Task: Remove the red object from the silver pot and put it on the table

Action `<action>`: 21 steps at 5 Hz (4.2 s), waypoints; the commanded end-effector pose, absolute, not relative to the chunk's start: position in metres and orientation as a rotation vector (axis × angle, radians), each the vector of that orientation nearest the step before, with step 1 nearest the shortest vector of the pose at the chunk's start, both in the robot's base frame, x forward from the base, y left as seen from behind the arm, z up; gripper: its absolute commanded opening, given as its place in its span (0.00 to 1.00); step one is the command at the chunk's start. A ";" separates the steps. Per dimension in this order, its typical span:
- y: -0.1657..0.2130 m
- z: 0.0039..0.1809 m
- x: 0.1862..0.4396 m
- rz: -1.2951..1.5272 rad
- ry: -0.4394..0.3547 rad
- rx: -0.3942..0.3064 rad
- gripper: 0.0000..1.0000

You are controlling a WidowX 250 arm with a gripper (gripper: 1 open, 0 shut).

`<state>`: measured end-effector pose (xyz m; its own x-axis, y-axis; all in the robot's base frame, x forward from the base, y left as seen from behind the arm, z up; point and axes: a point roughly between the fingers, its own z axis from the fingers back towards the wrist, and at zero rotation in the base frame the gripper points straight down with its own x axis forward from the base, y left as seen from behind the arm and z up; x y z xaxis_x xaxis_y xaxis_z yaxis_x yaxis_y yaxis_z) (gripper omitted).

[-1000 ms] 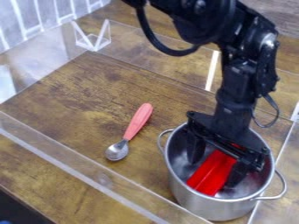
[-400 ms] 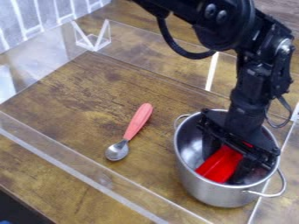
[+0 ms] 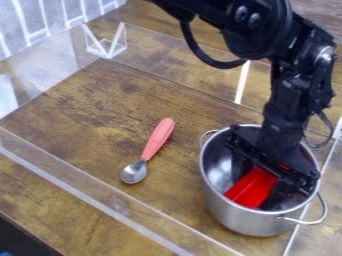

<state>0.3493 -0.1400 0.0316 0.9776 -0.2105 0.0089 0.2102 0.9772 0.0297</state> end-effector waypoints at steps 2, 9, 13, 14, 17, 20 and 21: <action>-0.147 0.054 0.353 -0.178 -0.056 0.032 1.00; -0.134 0.151 0.372 -0.248 -0.103 0.089 0.00; -0.064 0.161 0.408 -0.192 -0.178 0.092 0.00; -0.065 0.144 0.406 -0.207 -0.176 0.073 0.00; -0.083 0.164 0.406 -0.144 -0.179 0.048 0.00; -0.063 0.153 0.398 -0.231 -0.188 0.010 0.00; -0.043 0.154 0.399 -0.184 -0.194 0.012 0.00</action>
<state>0.3983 -0.0499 0.1112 0.9767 -0.1990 0.0800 0.1980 0.9800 0.0203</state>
